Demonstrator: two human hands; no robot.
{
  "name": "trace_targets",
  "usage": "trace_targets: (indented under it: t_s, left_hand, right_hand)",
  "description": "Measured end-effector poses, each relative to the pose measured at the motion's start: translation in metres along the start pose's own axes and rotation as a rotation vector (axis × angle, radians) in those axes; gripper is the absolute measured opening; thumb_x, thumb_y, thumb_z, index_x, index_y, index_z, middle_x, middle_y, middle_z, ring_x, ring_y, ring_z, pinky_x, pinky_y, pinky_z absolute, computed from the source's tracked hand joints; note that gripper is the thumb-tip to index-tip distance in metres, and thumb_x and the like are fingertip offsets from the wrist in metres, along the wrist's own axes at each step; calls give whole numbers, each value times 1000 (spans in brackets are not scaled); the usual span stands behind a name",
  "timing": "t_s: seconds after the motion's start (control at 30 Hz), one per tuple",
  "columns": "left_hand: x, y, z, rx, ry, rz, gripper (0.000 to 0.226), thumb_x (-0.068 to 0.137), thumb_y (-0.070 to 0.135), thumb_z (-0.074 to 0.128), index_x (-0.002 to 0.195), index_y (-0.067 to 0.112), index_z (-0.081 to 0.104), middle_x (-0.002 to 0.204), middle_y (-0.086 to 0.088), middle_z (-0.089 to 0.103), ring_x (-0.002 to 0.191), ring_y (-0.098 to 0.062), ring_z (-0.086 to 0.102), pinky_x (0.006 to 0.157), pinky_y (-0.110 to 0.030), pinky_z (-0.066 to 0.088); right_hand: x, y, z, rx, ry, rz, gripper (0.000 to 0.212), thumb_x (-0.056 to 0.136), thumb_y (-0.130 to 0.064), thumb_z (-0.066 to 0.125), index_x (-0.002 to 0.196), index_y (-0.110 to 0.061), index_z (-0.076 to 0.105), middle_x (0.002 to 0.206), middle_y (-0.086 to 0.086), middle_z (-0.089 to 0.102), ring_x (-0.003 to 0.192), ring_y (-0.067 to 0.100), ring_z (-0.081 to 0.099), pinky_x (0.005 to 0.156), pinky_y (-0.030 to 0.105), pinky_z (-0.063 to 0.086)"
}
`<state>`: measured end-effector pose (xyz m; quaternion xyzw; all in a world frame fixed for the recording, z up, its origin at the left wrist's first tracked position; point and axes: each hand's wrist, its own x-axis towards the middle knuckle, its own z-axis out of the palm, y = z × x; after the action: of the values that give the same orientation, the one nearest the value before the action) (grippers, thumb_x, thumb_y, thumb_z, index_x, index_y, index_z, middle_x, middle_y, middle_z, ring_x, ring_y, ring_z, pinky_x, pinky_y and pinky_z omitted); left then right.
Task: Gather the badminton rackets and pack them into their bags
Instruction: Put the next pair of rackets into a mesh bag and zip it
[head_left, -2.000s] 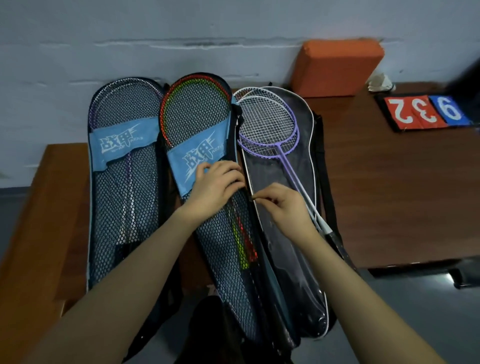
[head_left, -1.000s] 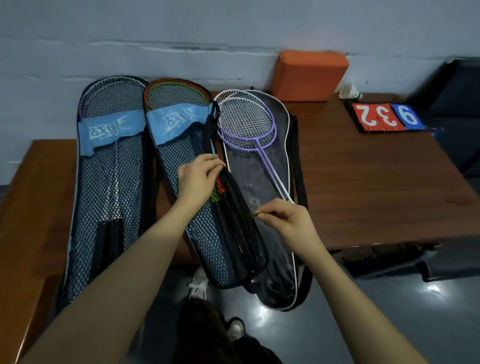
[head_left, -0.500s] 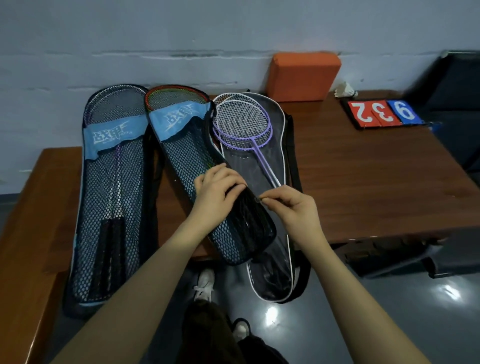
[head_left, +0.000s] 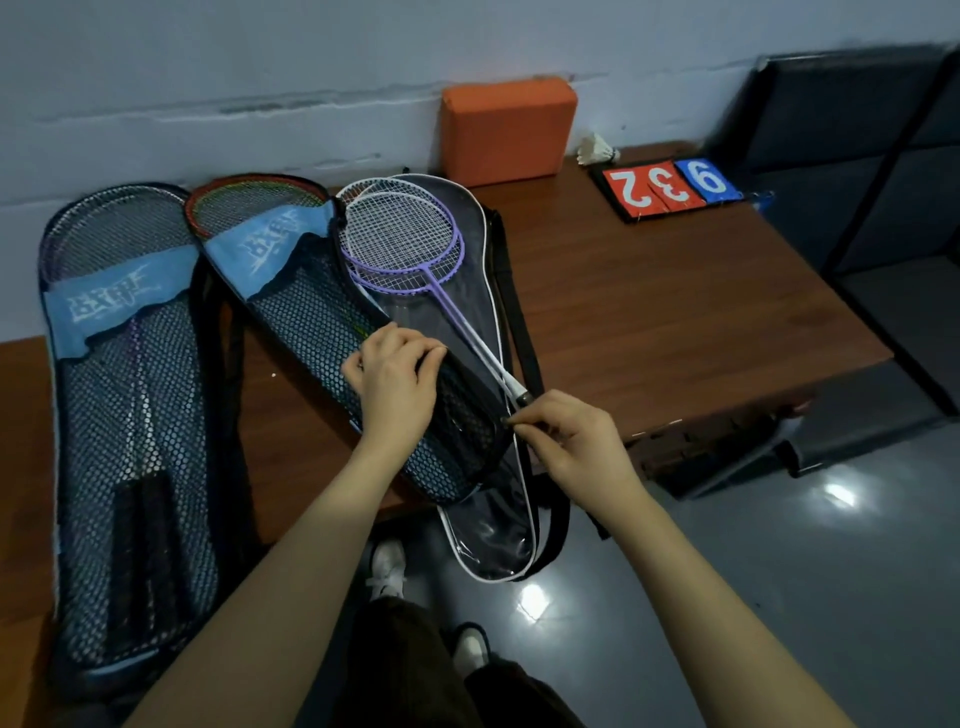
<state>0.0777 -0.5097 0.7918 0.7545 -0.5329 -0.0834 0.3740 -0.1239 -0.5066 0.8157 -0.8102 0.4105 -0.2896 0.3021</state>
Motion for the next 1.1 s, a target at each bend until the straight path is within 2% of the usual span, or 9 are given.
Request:
trace_targets:
  t_s: [0.07,0.23,0.43,0.6,0.67,0.73,0.8,0.93,1.1]
  left_hand:
    - [-3,-1,2,-5,5,2,16,91,26,55,93,18,70,103,5,60,125,-19,39,92,-33,13]
    - [8,-4,-6,4,-7,56,17,91,30,55,94,23,70,103,9,61,122,-17,41,91,-34,14]
    - [11,2,-4,-52,-5,22,19,91,32,54,96,22,70,107,10,60,125,-17,38,96,-40,16]
    - [3,-4,4,-4,-21,103,18,91,29,55,96,20,70,105,7,61,126,-20,38,95,-36,14]
    - [-3,-10,8,43,-53,169,15,90,27,57,93,19,70,103,6,62,124,-23,41,93,-34,15]
    - [-10,-21,13,82,-101,208,11,87,24,61,90,19,70,103,3,60,119,-25,45,91,-34,18]
    - [-18,-35,16,106,-176,214,10,86,21,61,91,18,69,109,-3,58,116,-28,46,91,-39,23]
    - [-28,-51,18,140,-279,173,32,89,13,55,121,14,55,134,-12,44,123,-31,39,98,-48,31]
    - [-26,-88,4,126,-197,-165,48,84,27,48,127,4,48,128,-22,45,115,-40,45,92,-51,37]
  right_hand:
    - [-4,2,3,-22,6,-4,9,86,-12,62,89,-13,70,83,-3,64,75,8,59,66,23,48]
    - [-8,-10,2,183,133,61,9,86,1,61,84,-5,67,80,2,63,76,2,57,69,12,43]
    - [-8,-4,-8,165,-37,116,9,84,-5,65,82,-12,69,79,-3,65,73,9,62,66,27,51]
    - [-14,6,7,235,10,181,8,84,-7,65,81,-15,66,81,-2,63,75,12,59,68,23,47]
    - [-14,10,16,243,26,197,6,84,-17,65,88,-14,63,87,-2,60,79,12,57,70,23,45]
    - [-7,14,30,182,13,225,26,83,-29,64,105,-17,60,98,-5,58,86,10,56,76,22,45]
    - [9,18,46,28,-61,256,41,84,-34,64,120,-19,54,108,-4,58,95,12,56,81,29,47]
    - [37,25,80,-236,-150,217,41,88,-30,60,124,-13,51,113,8,59,102,28,57,81,44,48]
    - [71,27,102,-279,-76,192,44,89,-29,60,128,-14,48,109,8,61,95,30,60,69,38,48]
